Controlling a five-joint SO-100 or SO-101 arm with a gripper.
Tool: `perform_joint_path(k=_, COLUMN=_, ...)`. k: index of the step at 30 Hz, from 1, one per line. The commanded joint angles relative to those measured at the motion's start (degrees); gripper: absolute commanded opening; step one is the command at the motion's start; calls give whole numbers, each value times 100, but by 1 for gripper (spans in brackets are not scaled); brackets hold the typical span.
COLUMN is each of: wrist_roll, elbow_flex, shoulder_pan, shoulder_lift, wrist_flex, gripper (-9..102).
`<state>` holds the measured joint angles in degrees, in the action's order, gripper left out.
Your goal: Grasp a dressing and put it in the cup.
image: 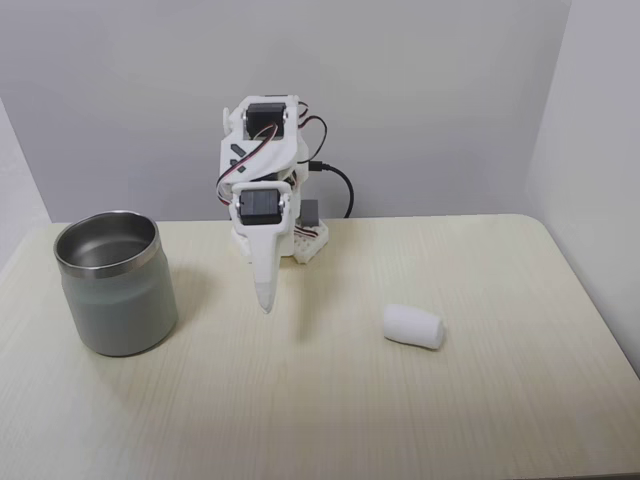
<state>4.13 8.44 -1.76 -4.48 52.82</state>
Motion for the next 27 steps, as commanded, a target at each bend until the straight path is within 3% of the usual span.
perform_joint_path(k=1, wrist_roll=-79, elbow_flex=176, shoulder_pan=-26, shoulder_lift=-44, wrist_flex=79, gripper=0)
perform_joint_path(k=12, wrist_roll=-958, elbow_flex=1274, shoulder_pan=-352, shoulder_lift=18, wrist_flex=413, gripper=0)
perform_joint_path(k=17, wrist_roll=-1617, elbow_flex=2461, shoulder_pan=-958, shoulder_lift=1116, wrist_flex=747, gripper=0)
perform_joint_path(k=27, wrist_roll=-4069, elbow_flex=4816, shoulder_pan=-1828, shoulder_lift=3278, wrist_flex=1837, gripper=9)
